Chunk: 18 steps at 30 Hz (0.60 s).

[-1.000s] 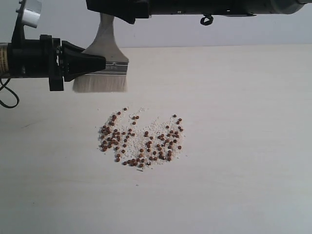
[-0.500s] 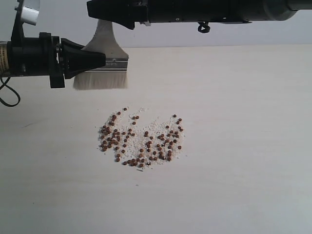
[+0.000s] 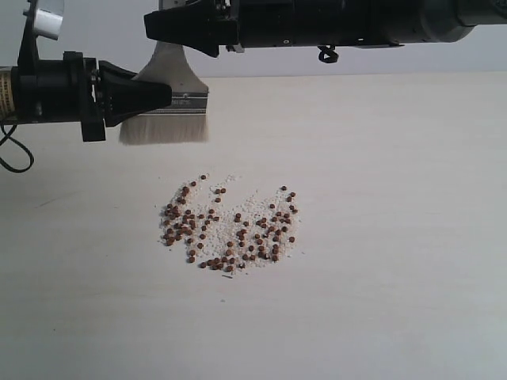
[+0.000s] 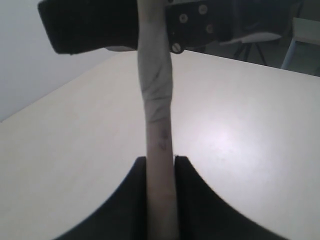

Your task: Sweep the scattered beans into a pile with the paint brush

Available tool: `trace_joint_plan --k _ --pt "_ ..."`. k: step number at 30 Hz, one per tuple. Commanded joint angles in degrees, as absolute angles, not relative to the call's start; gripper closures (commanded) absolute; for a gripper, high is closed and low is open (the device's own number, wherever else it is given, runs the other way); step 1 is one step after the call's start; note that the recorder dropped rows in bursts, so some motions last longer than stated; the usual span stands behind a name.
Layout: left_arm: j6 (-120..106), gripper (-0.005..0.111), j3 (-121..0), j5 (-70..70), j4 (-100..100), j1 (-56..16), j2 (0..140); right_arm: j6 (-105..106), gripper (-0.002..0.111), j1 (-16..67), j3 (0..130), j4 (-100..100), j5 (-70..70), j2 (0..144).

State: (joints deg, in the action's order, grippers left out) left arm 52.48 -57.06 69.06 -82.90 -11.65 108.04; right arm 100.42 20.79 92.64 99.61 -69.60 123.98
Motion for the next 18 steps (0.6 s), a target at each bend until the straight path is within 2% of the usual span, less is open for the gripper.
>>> trace_joint_plan --k 1,18 --pt "52.62 0.107 -57.50 69.96 -81.16 -12.02 107.92 100.46 0.044 20.71 92.91 99.95 -69.96 123.66" --pt "52.73 0.107 -57.50 69.96 -80.91 -12.05 107.92 102.78 0.044 20.71 93.04 99.95 -69.96 122.73"
